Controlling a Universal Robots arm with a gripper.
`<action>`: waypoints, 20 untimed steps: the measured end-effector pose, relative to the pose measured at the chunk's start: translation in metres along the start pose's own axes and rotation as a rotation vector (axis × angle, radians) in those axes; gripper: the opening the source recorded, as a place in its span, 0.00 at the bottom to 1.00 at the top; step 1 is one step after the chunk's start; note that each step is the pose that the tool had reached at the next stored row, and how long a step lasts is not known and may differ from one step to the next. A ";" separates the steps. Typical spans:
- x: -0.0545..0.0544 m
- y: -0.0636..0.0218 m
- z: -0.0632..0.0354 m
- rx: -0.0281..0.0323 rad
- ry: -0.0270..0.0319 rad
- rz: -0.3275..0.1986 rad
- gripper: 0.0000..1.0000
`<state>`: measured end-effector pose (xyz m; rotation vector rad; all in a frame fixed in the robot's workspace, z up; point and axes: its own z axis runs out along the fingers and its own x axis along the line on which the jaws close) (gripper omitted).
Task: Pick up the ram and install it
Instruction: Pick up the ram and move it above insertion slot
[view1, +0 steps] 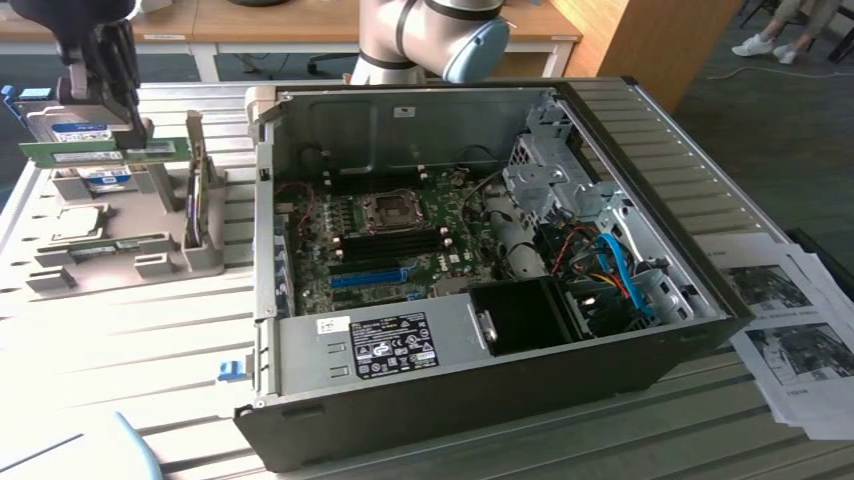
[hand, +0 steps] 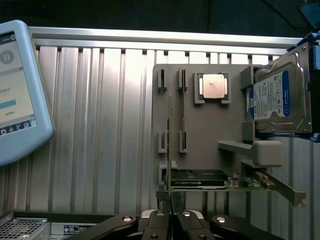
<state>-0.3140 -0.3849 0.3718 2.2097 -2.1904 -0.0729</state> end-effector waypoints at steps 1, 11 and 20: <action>0.000 -0.0010 -0.0001 0.0000 0.0000 0.000 0.11; 0.000 -0.0096 -0.0006 -0.0001 0.0000 0.000 0.11; 0.000 -0.0173 -0.0010 -0.0001 0.0001 0.000 0.11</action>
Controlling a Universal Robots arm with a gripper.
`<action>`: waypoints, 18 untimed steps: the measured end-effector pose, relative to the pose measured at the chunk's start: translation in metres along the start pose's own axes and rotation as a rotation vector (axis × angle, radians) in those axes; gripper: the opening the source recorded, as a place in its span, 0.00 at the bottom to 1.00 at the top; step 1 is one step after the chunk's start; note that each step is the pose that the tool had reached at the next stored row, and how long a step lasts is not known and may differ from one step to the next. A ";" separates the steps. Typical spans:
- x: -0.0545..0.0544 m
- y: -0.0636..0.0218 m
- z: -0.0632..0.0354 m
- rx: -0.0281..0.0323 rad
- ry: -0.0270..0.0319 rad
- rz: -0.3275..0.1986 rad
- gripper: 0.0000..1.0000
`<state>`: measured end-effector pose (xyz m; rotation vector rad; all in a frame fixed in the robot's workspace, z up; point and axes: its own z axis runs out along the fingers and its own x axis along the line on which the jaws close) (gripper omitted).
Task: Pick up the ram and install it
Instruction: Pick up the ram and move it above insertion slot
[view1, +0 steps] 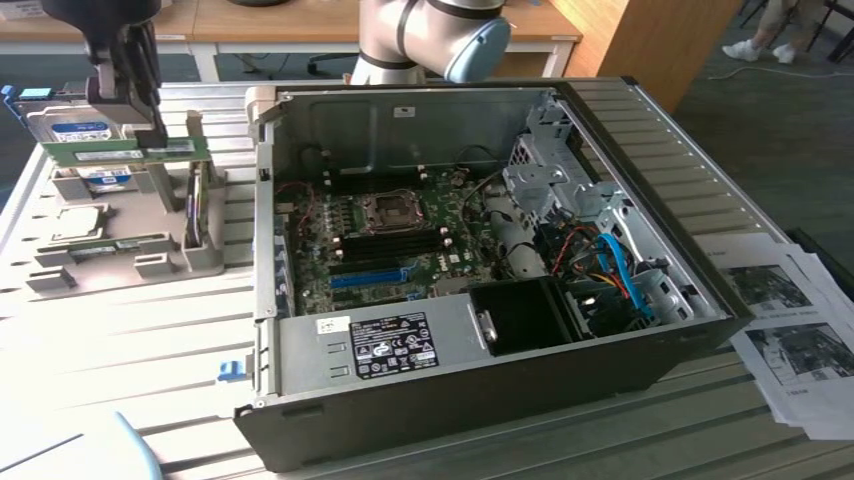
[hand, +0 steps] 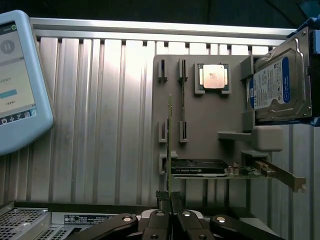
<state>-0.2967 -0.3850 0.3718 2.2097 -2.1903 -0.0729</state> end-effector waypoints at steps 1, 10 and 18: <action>0.000 -0.0009 0.0000 0.0001 0.0000 0.000 0.11; 0.000 -0.0036 -0.0003 0.0001 -0.0001 0.000 0.11; 0.000 -0.0033 -0.0050 0.0001 -0.0001 0.000 0.11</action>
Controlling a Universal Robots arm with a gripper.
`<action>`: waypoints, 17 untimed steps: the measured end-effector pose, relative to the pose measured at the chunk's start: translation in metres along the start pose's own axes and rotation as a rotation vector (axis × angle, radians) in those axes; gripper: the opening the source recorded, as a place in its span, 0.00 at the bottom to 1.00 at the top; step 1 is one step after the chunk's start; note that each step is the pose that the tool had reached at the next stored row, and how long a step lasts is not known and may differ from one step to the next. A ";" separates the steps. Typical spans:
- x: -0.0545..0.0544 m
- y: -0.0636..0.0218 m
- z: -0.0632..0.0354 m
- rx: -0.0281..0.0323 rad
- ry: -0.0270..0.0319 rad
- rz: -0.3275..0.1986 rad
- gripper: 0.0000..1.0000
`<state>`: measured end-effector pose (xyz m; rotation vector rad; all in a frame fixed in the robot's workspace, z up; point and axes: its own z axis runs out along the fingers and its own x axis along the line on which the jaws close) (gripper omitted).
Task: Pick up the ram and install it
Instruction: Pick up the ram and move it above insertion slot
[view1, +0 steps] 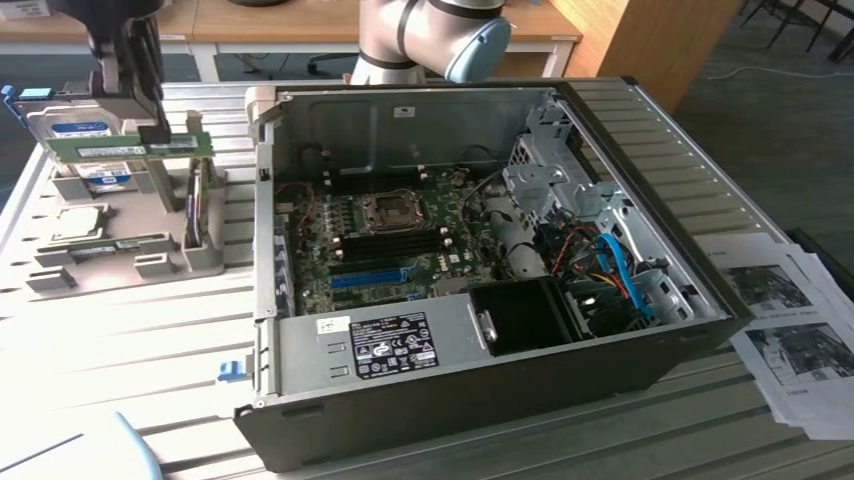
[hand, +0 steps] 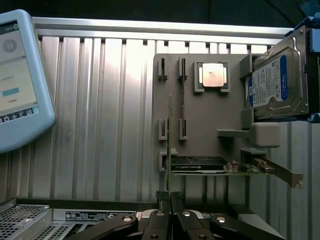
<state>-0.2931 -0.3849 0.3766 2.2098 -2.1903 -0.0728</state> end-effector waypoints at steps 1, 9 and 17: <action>0.000 0.0001 -0.0005 0.0000 0.0000 0.000 0.11; 0.000 0.0000 -0.0009 0.0013 -0.0003 -0.001 0.11; 0.000 0.0008 -0.0009 0.0052 -0.0004 -0.002 0.11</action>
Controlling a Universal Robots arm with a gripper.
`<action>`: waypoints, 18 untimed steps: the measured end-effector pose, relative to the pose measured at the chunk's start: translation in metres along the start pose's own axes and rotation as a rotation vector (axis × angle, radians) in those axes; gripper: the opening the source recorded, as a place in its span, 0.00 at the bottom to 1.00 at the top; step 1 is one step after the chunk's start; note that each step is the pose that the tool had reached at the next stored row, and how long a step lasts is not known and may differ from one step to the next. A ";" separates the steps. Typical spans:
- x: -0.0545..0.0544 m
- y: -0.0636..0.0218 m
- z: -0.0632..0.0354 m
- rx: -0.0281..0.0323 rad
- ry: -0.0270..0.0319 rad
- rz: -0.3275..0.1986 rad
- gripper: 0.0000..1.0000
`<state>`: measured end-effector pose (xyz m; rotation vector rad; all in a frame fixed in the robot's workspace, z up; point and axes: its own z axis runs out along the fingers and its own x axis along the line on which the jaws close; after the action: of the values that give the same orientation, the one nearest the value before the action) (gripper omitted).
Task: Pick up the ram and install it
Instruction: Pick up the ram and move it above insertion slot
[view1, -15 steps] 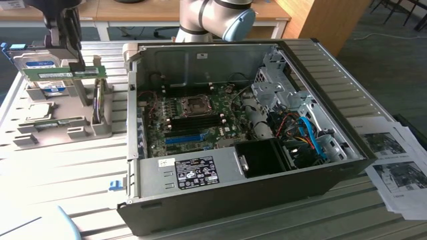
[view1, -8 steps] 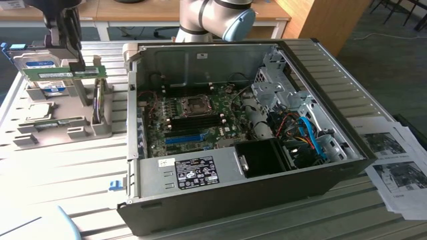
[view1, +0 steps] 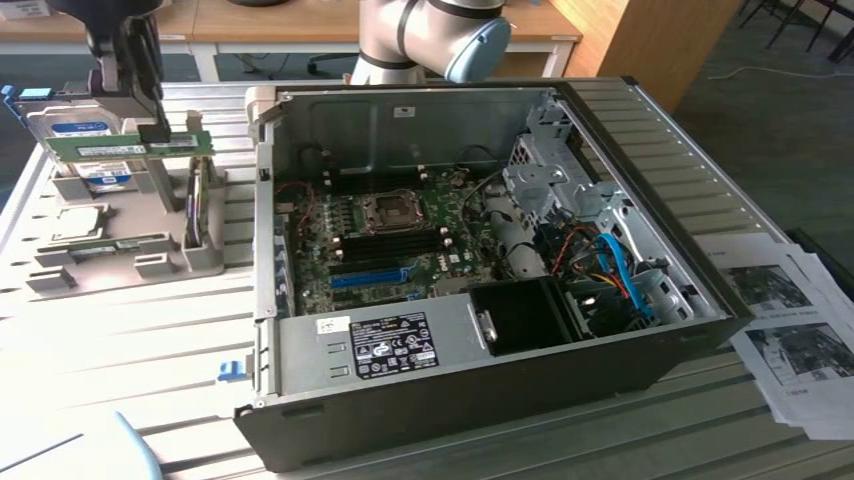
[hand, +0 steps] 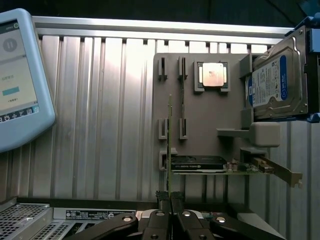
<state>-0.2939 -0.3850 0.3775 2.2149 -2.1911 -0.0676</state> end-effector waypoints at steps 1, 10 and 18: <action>0.000 0.0003 0.0000 0.0015 -0.0001 0.000 0.11; 0.000 0.0009 0.0000 0.0056 0.0001 0.000 0.11; 0.000 -0.0071 -0.0003 0.0057 0.0000 0.000 0.11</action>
<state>-0.2867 -0.3850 0.3774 2.2180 -2.1939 -0.0614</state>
